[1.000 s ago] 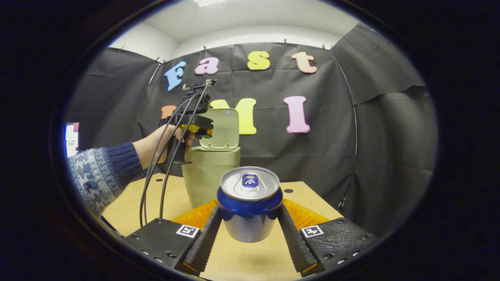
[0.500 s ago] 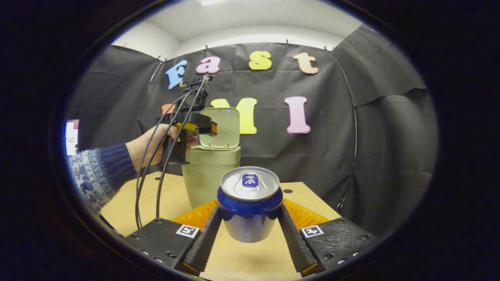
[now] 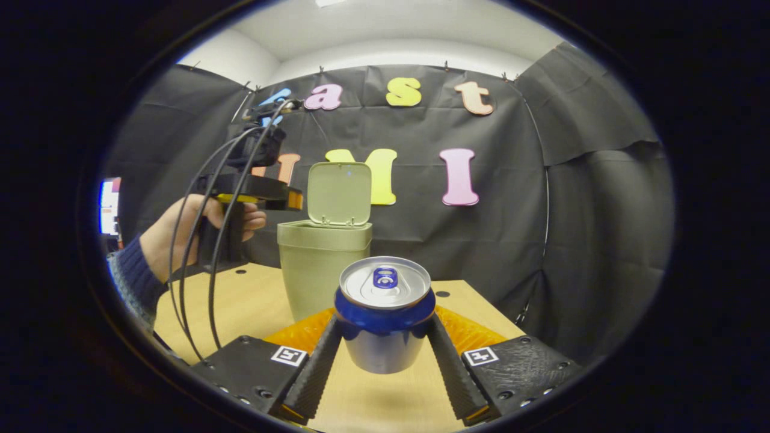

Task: Press the lid of the desktop garbage bin to open it, pick up the crumpled paper on the desktop and throw it into the bin, then pick up the pop can on the desktop and drop it into the bin, and finally close the garbage bin lid.

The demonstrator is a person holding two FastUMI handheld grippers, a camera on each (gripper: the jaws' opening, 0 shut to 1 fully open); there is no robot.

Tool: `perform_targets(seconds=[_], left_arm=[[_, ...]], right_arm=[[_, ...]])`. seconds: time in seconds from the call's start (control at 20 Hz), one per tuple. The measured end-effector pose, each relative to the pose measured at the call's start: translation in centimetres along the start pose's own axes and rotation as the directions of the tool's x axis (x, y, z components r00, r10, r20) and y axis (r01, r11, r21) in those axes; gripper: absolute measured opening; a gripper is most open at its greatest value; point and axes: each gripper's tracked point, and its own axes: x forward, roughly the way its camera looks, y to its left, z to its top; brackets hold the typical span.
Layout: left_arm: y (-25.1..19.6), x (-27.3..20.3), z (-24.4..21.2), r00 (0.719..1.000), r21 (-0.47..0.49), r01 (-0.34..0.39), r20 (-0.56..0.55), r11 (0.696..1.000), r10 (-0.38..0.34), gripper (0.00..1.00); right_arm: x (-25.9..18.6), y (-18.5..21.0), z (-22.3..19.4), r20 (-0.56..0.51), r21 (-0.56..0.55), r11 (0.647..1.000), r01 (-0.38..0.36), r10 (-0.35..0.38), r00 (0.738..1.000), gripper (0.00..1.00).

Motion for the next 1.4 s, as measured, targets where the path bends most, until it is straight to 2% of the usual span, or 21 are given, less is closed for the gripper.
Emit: perform_targets(seconds=[0.2, 0.25, 0.3, 0.45, 0.7, 1.0, 1.4], left_arm=[[2.4, -5.4, -1.5, 1.000, -0.008, 0.002, 0.029, 1.000, -0.002, 0.96], [3.2, -6.7, -1.5, 0.999, -0.014, 0.003, 0.053, 1.000, -0.002, 1.00], [4.1, -8.0, -1.8, 0.998, -0.018, -0.004, 0.066, 1.000, 0.005, 0.96], [6.8, -11.7, -3.2, 0.996, 0.010, -0.043, 0.081, 0.999, 0.042, 0.96], [8.2, -16.0, -6.2, 0.997, 0.041, -0.060, 0.055, 0.997, 0.058, 0.96], [7.5, -18.2, -7.8, 0.999, 0.021, -0.009, 0.052, 1.000, 0.008, 0.96], [8.1, -18.5, -8.2, 0.999, 0.028, -0.012, 0.033, 1.000, 0.012, 0.97]], right_arm=[[-0.2, 1.0, 0.0, 0.006, -0.027, 1.000, -0.002, 0.002, 1.000, 0.80], [-0.3, 1.2, -0.1, 0.008, -0.034, 0.999, -0.004, 0.004, 1.000, 0.80], [-0.4, 1.5, -0.1, 0.012, -0.039, 0.999, -0.006, 0.006, 1.000, 0.80], [-0.7, 2.4, -0.2, 0.015, -0.050, 0.999, -0.012, 0.013, 1.000, 0.80], [-1.0, 4.4, -1.0, 0.016, -0.099, 0.995, -0.019, 0.021, 1.000, 0.80], [-1.0, 6.3, -2.6, -0.012, -0.111, 0.993, -0.044, 0.043, 0.999, 0.80], [-0.9, 7.9, -2.2, -0.038, -0.123, 0.990, -0.067, 0.063, 0.997, 0.80]])
